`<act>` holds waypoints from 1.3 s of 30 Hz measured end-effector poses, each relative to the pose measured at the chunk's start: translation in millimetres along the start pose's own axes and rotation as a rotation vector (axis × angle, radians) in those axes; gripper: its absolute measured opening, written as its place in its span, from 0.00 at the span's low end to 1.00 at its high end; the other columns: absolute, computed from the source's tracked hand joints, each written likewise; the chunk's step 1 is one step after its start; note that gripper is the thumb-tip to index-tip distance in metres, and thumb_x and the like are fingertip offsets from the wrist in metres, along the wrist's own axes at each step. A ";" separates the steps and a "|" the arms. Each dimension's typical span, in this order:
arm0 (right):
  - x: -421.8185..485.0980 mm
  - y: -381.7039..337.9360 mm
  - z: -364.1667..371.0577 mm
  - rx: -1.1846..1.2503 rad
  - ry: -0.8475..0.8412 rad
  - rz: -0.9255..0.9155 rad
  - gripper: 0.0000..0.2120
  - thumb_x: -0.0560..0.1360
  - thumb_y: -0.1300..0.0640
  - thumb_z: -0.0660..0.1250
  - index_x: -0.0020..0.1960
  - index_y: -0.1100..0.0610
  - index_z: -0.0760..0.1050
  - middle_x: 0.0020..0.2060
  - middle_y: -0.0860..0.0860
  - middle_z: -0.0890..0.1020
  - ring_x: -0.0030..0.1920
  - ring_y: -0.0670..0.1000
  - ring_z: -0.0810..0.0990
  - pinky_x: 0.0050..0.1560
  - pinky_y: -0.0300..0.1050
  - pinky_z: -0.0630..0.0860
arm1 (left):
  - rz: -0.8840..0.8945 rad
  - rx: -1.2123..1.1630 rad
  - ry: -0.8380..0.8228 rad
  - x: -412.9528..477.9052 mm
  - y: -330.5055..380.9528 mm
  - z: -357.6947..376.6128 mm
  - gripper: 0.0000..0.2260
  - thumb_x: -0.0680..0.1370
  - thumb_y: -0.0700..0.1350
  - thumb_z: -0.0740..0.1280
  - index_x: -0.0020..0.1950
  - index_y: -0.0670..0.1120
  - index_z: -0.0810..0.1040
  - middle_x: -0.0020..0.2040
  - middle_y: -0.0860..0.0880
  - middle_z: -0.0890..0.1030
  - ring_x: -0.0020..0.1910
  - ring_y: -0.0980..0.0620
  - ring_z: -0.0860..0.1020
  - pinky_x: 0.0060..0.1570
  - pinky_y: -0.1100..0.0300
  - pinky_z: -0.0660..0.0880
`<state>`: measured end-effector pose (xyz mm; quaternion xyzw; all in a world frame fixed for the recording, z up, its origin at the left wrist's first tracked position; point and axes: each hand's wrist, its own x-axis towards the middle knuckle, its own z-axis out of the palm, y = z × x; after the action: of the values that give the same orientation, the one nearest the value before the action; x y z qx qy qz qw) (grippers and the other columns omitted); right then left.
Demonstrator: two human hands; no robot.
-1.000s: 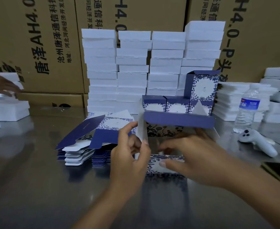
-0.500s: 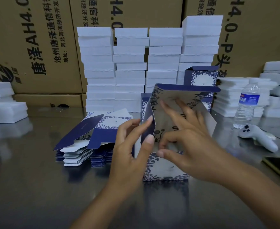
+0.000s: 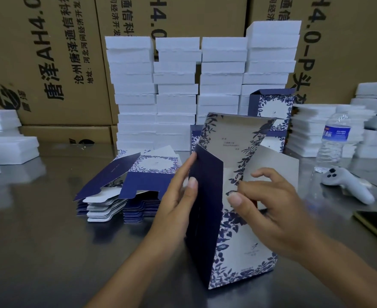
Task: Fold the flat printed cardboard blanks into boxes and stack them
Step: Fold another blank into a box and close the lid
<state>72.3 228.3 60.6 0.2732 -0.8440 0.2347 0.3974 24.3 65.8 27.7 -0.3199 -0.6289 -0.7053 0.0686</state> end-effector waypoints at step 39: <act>-1.4 9.6 16.9 0.062 0.223 0.422 0.13 0.74 0.47 0.59 0.41 0.47 0.82 0.50 0.39 0.69 0.55 0.43 0.71 0.48 0.42 0.70 | 0.104 0.469 0.090 7.8 -14.7 -2.7 0.08 0.77 0.51 0.64 0.53 0.63 0.76 0.53 0.59 0.75 0.54 0.66 0.73 0.54 0.75 0.65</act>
<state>57.6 225.4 48.1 0.0752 -0.8256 0.3672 0.4217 9.8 68.6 19.5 -0.2954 -0.7545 -0.5490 0.2049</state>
